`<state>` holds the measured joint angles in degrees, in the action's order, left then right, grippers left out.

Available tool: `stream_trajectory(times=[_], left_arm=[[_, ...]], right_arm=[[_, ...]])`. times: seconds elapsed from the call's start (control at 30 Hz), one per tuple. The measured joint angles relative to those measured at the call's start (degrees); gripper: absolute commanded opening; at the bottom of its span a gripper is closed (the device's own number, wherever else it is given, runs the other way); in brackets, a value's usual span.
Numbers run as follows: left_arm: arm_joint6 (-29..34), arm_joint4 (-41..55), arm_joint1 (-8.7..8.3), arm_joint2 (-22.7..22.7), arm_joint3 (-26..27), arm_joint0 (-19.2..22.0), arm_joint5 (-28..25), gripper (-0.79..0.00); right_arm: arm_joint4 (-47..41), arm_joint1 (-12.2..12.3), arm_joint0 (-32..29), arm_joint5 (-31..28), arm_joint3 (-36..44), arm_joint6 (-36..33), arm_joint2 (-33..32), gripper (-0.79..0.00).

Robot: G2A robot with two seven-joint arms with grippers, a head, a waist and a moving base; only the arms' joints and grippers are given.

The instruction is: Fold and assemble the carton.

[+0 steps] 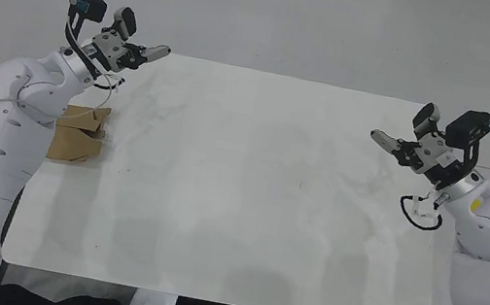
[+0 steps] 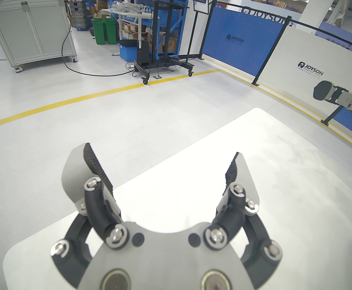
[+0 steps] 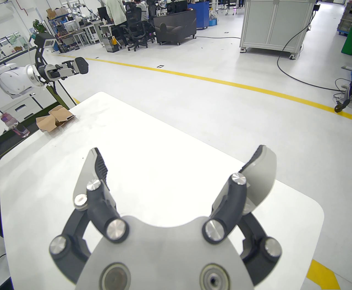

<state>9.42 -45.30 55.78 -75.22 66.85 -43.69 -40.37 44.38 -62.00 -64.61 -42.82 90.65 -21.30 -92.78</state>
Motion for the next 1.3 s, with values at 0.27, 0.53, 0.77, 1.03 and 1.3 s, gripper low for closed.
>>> stream_trajectory(times=[0.27, 0.53, 0.77, 1.03, 1.3], left_arm=[[0.00, 0.00, 0.00, 0.00, 0.00, 0.00, 0.00, -0.001], [0.96, 2.06, 0.04, -0.51, 0.17, -0.46, 1.54, 0.000], [13.69, 18.56, -0.59, -3.54, -0.11, -0.39, 0.79, 0.000], [33.49, 38.79, -1.84, -7.05, -1.26, 0.27, 5.13, 0.000], [45.80, 52.91, -3.01, -10.66, -6.95, 1.52, 10.73, 0.000]], right_arm=[[0.00, 0.00, 0.00, 0.00, 0.00, 0.00, 0.00, -0.001], [0.00, 0.00, 0.00, 0.00, 0.00, 0.00, 0.00, 0.000], [0.00, 0.00, 0.00, 0.00, 0.00, 0.00, 0.00, 0.000], [0.00, 0.00, 0.00, 0.00, 0.00, 0.00, 0.00, 0.000], [0.00, 0.00, 0.00, 0.00, 0.00, 0.00, 0.00, 0.000]])
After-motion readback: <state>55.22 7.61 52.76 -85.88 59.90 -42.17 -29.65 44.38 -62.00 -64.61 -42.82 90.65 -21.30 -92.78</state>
